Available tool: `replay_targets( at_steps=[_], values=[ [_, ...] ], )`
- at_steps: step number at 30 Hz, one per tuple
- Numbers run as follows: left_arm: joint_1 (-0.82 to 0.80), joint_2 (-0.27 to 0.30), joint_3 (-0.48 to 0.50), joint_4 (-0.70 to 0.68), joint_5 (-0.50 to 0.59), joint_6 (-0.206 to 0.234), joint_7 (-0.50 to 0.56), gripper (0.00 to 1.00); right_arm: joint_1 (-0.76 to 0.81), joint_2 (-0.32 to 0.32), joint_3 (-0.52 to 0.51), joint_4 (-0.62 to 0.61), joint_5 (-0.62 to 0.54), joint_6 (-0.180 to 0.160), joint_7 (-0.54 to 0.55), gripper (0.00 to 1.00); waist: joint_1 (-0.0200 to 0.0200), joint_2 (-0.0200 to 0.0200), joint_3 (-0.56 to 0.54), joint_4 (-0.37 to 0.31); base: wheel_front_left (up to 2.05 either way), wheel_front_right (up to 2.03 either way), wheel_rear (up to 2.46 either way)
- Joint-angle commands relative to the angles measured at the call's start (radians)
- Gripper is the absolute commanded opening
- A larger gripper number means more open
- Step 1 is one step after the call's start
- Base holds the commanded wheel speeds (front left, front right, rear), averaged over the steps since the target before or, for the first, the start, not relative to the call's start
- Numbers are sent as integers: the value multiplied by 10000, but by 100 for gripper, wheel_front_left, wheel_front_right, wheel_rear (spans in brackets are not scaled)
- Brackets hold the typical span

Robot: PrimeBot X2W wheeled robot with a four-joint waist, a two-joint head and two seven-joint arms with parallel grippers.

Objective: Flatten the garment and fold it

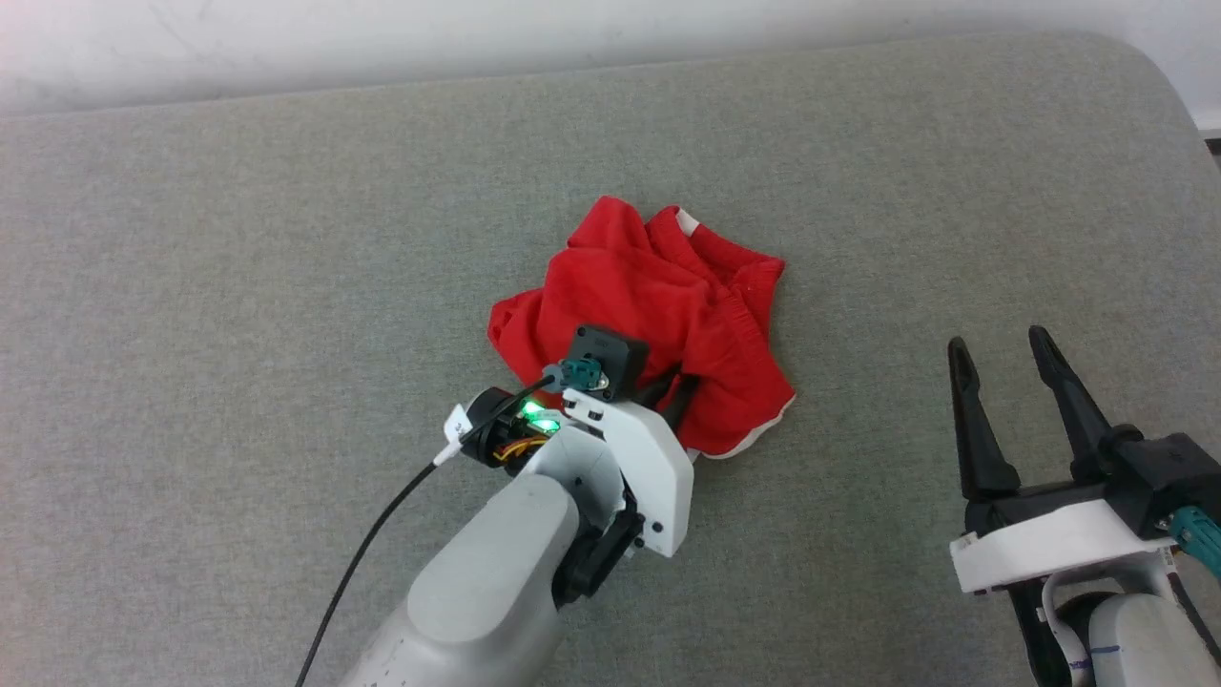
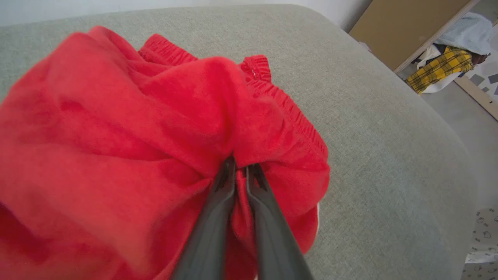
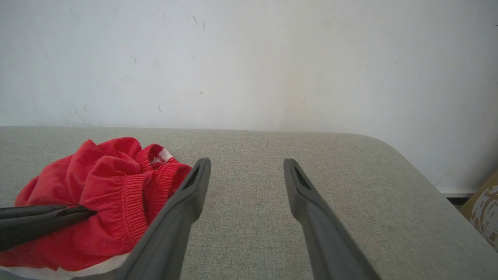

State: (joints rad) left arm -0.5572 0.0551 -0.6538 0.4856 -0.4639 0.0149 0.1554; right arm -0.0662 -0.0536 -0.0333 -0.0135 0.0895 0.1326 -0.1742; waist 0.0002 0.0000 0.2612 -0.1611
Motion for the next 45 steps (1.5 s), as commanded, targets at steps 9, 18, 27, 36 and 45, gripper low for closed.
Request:
replay_targets(
  at_steps=[9,18,27,36,45],
  values=[
    [-568,180,358,-766,-777,688,-2012,100,28,33,-91,180,-1,-19,-51,100,-2,0,-552,420,0,0,0],
    [2334,2488,2406,-4233,-662,2139,-3857,100,491,33,-270,68,-9,-19,79,100,-2,0,-997,669,0,0,0],
    [6145,3176,3678,-6685,434,2913,-4166,100,1076,33,-497,-155,-92,-19,396,100,-2,0,-1220,1322,0,0,0],
    [6432,2182,3869,-6569,782,1895,-4170,100,1119,34,-394,-312,-193,-19,761,100,-2,0,-1422,2027,0,0,0],
    [6141,1470,3930,-5994,1115,1081,-4171,100,235,-835,195,75,148,-19,2186,100,-2,0,-1066,2425,0,0,0]
  ],
)
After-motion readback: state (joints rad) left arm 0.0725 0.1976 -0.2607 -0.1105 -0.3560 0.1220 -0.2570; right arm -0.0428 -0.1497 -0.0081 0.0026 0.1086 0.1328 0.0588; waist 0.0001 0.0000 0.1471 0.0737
